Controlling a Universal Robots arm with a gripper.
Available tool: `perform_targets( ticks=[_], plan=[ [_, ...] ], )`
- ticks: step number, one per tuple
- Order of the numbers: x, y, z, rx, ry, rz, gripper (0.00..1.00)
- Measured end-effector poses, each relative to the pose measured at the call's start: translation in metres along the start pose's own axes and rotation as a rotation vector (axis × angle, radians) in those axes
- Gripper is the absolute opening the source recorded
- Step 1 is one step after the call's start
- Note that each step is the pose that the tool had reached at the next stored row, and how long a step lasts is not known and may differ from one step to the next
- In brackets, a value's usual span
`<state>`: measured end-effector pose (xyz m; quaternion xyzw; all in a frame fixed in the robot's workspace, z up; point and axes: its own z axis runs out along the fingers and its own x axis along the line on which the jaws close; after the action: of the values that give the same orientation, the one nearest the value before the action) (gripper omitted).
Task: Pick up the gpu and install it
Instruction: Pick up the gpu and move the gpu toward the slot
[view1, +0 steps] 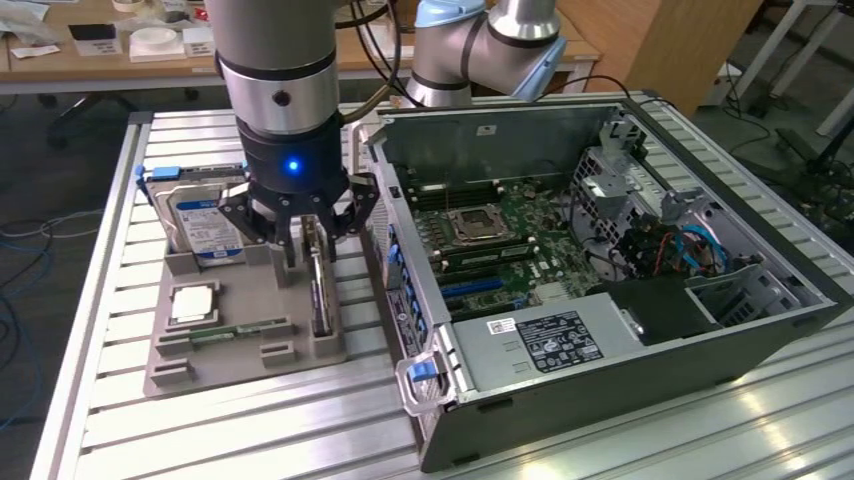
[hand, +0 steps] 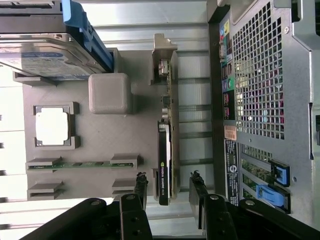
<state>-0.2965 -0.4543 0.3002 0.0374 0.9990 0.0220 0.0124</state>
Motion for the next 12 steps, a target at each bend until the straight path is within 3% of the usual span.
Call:
perform_targets(
  ticks=[6, 12],
  plan=[
    [0.0, 0.0, 0.0019, -0.0005, -0.0005, 0.0, 0.47],
    [0.0, -0.0005, 0.0118, -0.0002, -0.0002, 0.0, 0.47]
  ],
)
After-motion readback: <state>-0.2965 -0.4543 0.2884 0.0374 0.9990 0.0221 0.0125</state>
